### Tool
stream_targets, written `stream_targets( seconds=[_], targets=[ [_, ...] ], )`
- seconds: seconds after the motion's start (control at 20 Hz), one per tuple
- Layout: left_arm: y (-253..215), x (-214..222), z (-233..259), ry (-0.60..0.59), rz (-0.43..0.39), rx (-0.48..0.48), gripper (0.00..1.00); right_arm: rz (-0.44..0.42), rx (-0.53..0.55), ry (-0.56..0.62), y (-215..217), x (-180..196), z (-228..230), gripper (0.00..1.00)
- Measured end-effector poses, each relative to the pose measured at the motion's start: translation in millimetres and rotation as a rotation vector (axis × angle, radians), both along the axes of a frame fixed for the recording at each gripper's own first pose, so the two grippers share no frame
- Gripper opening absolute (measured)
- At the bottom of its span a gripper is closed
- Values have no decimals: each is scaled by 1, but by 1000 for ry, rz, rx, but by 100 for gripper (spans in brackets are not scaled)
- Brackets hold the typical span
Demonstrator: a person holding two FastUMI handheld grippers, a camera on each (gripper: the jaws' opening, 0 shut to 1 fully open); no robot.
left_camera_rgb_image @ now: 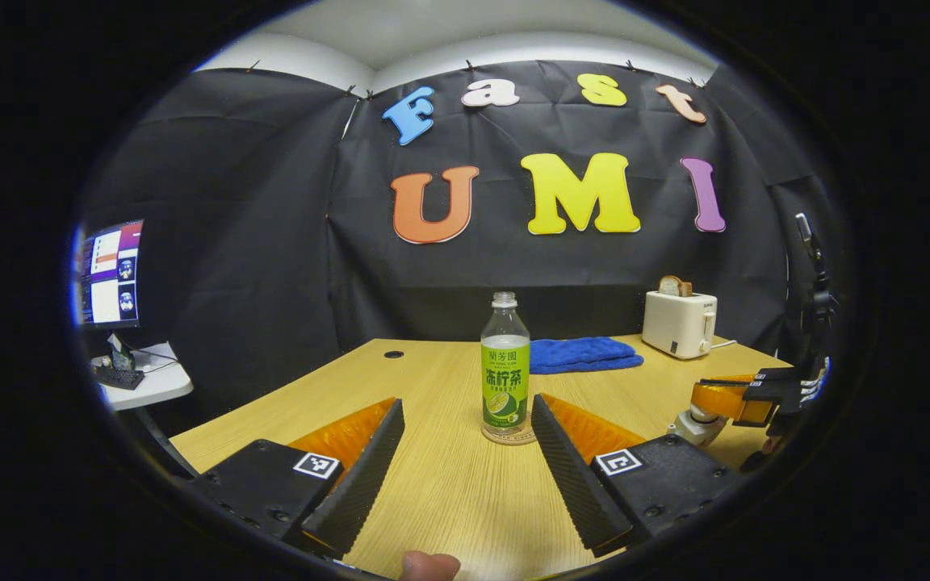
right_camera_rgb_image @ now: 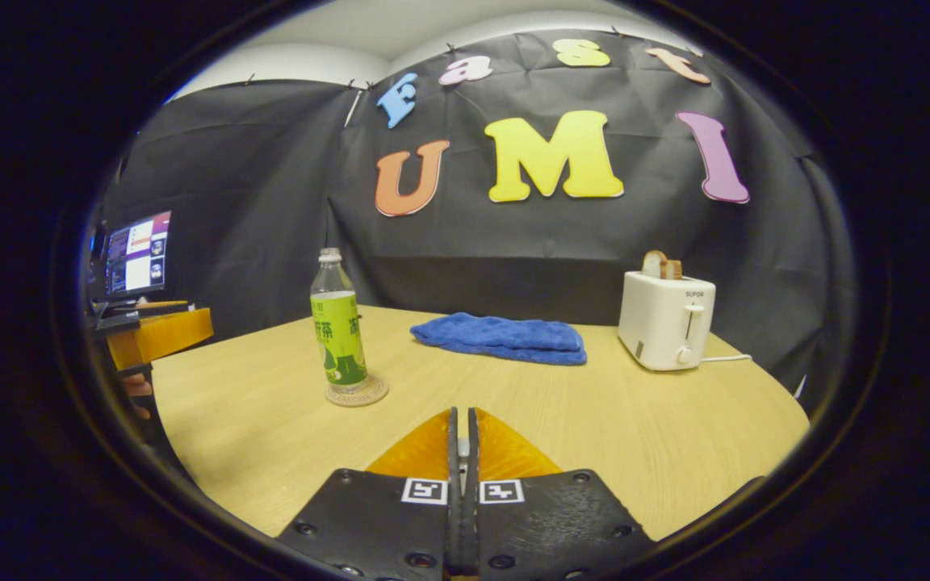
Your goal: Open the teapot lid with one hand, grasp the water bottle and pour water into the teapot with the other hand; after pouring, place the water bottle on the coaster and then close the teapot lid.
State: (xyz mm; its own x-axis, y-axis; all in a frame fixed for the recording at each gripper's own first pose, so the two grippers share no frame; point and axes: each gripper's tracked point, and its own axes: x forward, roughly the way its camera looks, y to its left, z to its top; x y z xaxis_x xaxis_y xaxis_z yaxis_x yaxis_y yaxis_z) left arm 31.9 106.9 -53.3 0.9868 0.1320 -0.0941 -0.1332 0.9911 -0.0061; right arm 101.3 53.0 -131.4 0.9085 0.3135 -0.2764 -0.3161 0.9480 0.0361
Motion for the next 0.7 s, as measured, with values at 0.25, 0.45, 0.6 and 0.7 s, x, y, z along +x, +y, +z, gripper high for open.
stream_targets(
  seconds=[0.25,0.45,0.6,0.7],
  targets=[
    [0,-1,0,3,2,2,99,-2,-8,1,0,-3,-7,0],
    [-3,-2,3,-4,-4,1,99,-16,-6,-3,-1,-3,-12,0],
    [-7,-3,7,-13,-8,-1,97,-32,-26,-26,-2,-4,-6,3],
    [-12,-4,11,-22,-16,-3,99,-43,-17,-62,-4,-6,6,19]
  ],
)
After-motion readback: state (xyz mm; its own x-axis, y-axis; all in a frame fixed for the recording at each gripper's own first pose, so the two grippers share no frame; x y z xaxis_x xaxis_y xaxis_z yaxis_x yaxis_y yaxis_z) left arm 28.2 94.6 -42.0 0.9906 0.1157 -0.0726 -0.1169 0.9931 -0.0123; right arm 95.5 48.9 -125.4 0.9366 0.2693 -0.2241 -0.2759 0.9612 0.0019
